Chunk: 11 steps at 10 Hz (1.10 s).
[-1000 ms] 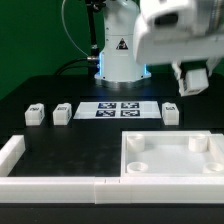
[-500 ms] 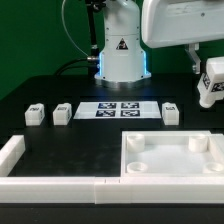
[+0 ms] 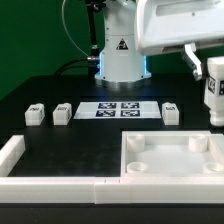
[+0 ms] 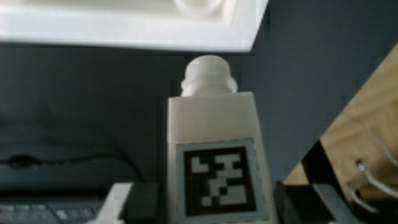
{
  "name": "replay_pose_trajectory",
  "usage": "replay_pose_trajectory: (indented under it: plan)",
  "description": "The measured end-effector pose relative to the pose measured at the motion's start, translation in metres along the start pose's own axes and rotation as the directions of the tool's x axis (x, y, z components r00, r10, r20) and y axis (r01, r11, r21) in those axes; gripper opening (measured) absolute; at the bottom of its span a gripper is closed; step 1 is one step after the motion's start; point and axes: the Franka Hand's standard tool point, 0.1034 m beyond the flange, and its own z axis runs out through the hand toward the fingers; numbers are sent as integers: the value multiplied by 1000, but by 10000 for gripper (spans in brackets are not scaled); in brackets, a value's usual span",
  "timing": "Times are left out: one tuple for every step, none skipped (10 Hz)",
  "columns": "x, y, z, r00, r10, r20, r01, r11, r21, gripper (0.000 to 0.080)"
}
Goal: Assemble one leg
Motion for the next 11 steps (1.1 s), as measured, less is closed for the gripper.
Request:
replay_pose_trajectory:
  plan:
    - [1, 7, 11, 1000, -10, 10, 10, 1000, -5, 294]
    - [-1, 10, 19, 1000, -4, 13, 4, 1000, -9, 294]
    - [-10, 10, 29, 1000, 6, 25, -6, 1000, -7, 294]
    - [-19, 5, 37, 999, 19, 26, -19, 1000, -4, 294]
    - [-26, 2, 42, 999, 23, 33, -23, 1000, -3, 294]
    - [-34, 2, 45, 999, 21, 46, -21, 1000, -3, 294]
    - [-39, 0, 46, 998, 19, 54, -19, 1000, 0, 294]
    - [-43, -4, 46, 998, 17, 61, -17, 1000, 2, 294]
    - [-47, -4, 44, 998, 13, 67, -13, 1000, 2, 294]
    - [-49, -3, 44, 997, 7, 70, -7, 1000, 1, 294]
    - [-51, -4, 45, 998, 11, 68, -11, 1000, 2, 294]
